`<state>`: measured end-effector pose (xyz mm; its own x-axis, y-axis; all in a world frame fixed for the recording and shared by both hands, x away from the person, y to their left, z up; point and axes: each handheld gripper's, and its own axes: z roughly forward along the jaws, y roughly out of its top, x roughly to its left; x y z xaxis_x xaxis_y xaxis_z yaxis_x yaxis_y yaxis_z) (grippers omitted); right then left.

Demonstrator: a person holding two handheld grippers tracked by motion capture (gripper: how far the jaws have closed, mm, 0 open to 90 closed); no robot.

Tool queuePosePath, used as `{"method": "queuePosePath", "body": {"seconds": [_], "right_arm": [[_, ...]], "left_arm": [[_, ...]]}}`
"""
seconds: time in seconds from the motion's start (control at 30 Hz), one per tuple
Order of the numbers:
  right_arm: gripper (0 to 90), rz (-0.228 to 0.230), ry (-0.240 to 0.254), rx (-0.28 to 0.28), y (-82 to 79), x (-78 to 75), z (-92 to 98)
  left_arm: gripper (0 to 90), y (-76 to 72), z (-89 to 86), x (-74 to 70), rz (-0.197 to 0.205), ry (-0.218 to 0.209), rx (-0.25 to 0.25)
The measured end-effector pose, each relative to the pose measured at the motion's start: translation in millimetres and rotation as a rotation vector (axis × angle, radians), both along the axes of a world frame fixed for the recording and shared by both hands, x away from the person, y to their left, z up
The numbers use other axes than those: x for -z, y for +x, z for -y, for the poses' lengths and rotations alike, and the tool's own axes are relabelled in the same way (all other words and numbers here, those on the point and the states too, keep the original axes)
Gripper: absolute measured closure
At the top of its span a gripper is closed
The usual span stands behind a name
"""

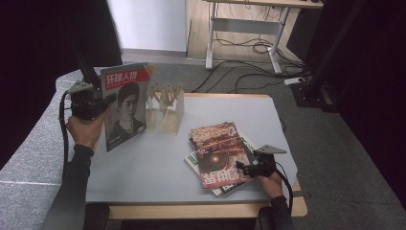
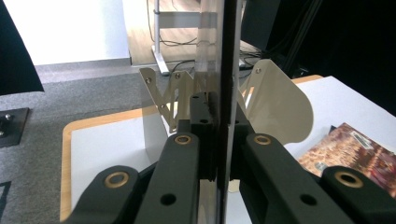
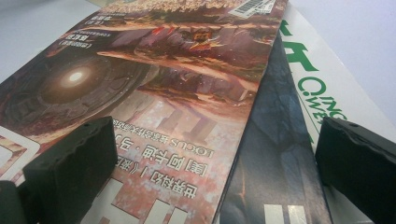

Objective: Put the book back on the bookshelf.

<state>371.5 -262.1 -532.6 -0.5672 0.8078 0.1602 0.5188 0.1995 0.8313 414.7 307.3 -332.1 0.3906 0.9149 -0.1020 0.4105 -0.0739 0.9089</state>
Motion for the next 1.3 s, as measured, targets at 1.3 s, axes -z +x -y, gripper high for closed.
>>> {"method": "queuePosePath", "body": {"seconds": [1.3], "right_arm": [[0.0,0.001,0.001,-0.001,0.0,0.1,0.1]], "left_arm": [[86.1,-0.4,-7.1,33.8,-0.019,0.049,0.042]]}}
